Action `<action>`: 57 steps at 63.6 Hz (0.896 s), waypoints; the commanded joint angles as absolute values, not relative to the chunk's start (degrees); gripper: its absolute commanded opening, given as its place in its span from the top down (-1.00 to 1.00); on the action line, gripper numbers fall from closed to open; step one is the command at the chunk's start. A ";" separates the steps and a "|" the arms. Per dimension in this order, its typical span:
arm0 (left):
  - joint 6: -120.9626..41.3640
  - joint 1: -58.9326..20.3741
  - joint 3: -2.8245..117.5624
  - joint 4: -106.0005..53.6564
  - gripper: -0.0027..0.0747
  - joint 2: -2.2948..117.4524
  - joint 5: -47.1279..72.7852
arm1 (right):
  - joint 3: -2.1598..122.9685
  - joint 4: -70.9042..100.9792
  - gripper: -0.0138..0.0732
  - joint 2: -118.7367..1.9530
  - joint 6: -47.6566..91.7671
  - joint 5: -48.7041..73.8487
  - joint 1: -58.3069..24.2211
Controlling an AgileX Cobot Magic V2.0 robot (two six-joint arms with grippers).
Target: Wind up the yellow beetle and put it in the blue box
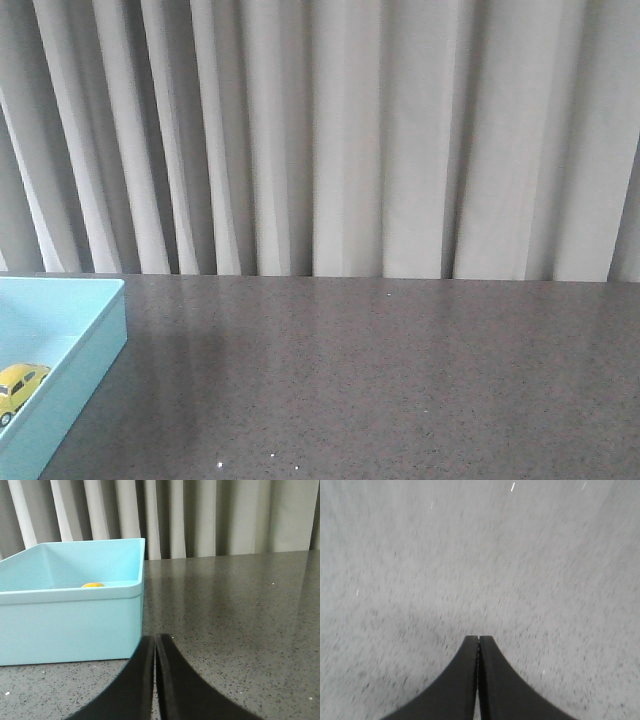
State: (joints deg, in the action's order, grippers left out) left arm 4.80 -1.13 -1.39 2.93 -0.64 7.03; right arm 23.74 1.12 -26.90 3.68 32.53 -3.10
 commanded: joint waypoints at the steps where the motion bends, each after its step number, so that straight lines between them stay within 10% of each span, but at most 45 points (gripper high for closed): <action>1: 5.40 -1.23 -0.87 2.70 0.94 -1.55 2.43 | 15.93 0.72 0.70 -19.19 3.70 14.41 -1.37; 22: 5.40 -1.23 -0.87 2.70 0.94 -1.55 2.43 | -1.69 4.95 0.70 1.37 3.55 -0.57 1.61; 57: 5.40 -1.23 -0.87 2.70 0.94 -1.55 2.43 | -1.71 5.00 0.70 1.19 3.55 -0.52 1.75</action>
